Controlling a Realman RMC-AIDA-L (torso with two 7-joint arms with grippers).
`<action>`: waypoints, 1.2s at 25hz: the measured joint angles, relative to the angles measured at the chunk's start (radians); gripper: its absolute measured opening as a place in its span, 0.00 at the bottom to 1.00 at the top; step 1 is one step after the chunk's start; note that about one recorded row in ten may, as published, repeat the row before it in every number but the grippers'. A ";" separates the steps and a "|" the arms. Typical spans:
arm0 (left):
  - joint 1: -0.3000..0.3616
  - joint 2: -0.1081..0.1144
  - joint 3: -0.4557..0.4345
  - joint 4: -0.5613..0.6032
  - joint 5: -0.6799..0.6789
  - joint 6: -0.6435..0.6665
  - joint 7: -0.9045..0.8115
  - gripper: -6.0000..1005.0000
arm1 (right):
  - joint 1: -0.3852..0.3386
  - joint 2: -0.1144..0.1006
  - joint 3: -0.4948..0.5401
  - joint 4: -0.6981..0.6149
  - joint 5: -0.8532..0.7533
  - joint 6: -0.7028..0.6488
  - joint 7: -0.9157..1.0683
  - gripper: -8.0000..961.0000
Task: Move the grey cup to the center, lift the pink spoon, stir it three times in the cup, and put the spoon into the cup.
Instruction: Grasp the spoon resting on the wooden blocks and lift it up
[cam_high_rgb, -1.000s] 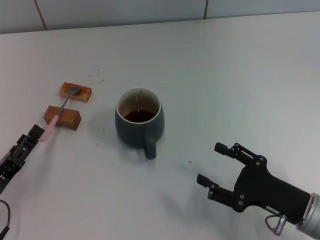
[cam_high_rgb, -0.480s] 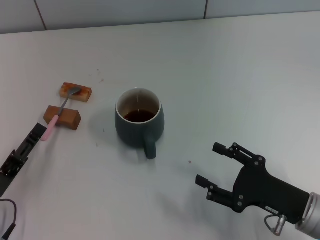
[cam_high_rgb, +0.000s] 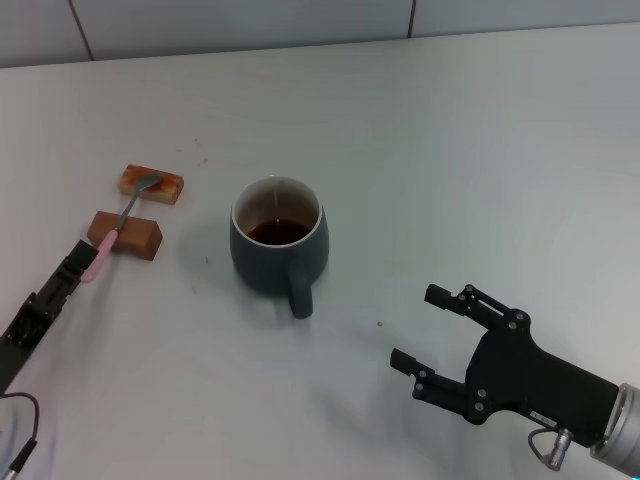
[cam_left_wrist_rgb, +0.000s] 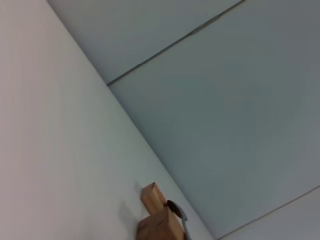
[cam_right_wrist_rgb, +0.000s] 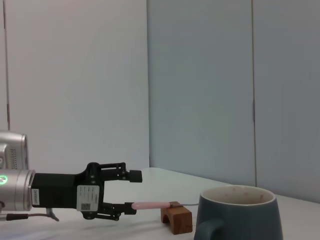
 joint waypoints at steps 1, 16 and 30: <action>-0.002 0.000 0.001 0.000 0.000 -0.005 -0.005 0.82 | 0.000 0.000 0.000 0.000 -0.001 0.000 0.000 0.83; -0.012 -0.002 0.001 -0.030 0.003 -0.044 -0.035 0.81 | -0.001 0.000 0.000 -0.006 -0.013 0.000 0.000 0.83; -0.027 -0.002 -0.020 -0.055 -0.002 -0.086 -0.053 0.78 | -0.009 0.000 -0.002 -0.018 -0.016 -0.015 0.000 0.83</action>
